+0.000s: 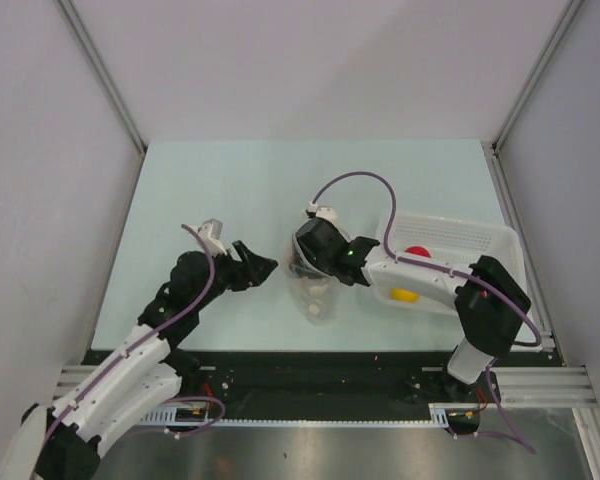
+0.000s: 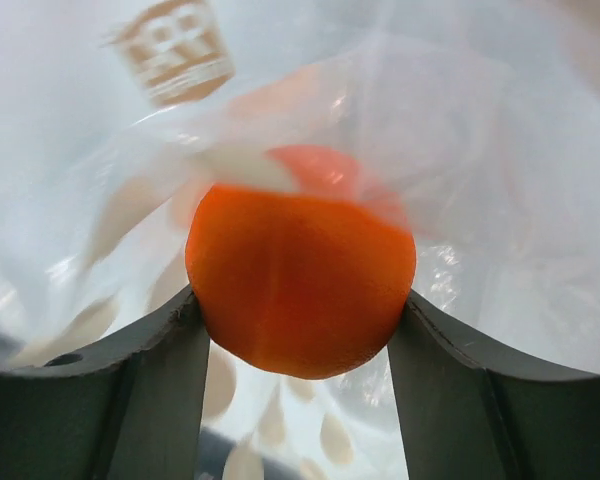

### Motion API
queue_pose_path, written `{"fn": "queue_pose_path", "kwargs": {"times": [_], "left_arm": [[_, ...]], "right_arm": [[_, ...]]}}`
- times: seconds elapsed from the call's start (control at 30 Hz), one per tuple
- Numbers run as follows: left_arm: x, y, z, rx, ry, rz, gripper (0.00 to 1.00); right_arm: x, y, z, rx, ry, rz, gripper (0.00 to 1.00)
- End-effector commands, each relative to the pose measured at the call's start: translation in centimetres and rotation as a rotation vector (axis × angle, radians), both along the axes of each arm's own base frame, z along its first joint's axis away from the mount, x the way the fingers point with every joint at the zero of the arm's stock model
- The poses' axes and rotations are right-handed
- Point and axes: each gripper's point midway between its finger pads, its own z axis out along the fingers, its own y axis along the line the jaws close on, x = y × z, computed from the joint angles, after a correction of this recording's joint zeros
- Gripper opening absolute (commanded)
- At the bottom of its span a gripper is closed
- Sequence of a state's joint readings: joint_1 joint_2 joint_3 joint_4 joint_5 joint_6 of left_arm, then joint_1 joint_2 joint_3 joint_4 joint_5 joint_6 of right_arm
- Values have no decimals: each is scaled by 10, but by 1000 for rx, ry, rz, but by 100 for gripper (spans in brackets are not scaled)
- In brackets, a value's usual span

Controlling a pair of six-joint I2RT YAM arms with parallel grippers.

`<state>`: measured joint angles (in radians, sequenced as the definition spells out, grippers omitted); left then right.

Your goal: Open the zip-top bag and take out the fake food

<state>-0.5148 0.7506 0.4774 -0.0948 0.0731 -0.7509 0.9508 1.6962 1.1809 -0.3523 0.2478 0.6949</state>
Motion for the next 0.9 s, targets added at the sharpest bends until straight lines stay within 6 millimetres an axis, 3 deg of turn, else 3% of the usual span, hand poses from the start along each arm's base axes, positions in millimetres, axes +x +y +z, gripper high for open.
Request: {"fn": "queue_pose_path", "kwargs": {"times": [0.0,0.13,0.23,0.33,0.43,0.63,0.87], "left_arm": [[-28,-15,6,-89,-57,-151,77],[-33,-27,18,-133,-123,-233,79],[-40,-34,16,-148,-113,-290,80],[-45,-36,3,-140,-51,-310,79],[-48,-35,-6,-138,-15,-310,77],[-48,-28,18,-117,-63,-286,80],[-52,-30,38,-107,-83,-324,83]], "right_arm": [[-4,4,44,174,21,3,13],[-10,2,64,235,58,27,13],[-14,-3,82,252,58,23,13],[-15,-10,111,271,15,-2,13],[-20,-16,127,194,-39,-8,13],[-29,-4,169,295,-58,50,14],[-15,-2,206,478,-101,53,14]]}}
